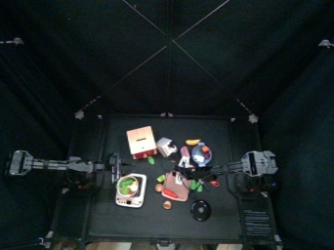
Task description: Hand over egg
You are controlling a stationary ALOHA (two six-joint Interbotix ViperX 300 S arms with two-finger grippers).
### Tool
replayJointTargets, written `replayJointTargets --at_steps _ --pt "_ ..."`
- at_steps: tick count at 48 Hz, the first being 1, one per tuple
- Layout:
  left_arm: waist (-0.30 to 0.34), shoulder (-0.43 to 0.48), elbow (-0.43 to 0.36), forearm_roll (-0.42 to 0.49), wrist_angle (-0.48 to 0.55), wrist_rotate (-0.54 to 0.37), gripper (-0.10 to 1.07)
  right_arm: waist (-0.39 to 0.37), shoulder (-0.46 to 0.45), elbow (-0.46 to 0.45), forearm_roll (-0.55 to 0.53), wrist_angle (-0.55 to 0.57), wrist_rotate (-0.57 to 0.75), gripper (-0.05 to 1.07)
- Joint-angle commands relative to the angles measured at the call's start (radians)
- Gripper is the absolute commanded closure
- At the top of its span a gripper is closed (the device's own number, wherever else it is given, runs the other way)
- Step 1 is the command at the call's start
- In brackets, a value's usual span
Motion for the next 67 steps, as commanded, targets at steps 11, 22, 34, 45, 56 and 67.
replayJointTargets --at_steps 11,22,34,45,56,67 --pt "-0.048 0.051 -0.035 0.043 -0.015 0.003 0.23 0.038 -0.071 -0.074 -0.014 -0.003 -0.011 0.28" --pt "-0.057 0.181 -0.14 -0.008 -0.041 -0.021 0.23 0.086 -0.078 -0.137 -0.094 -0.005 -0.011 0.28" --pt "-0.077 0.282 -0.215 -0.172 -0.046 -0.028 0.14 0.141 -0.078 -0.207 -0.202 -0.011 -0.008 0.28" --pt "-0.103 0.367 -0.268 -0.284 -0.061 -0.029 -0.06 0.156 -0.078 -0.227 -0.236 -0.011 -0.006 0.28" --pt "-0.129 0.469 -0.351 -0.318 -0.061 -0.028 -0.06 0.153 -0.078 -0.229 -0.238 -0.011 -0.006 0.28" --pt "-0.129 0.523 -0.39 -0.351 -0.061 -0.046 -0.06 0.15 -0.075 -0.229 -0.238 -0.005 -0.006 0.28"
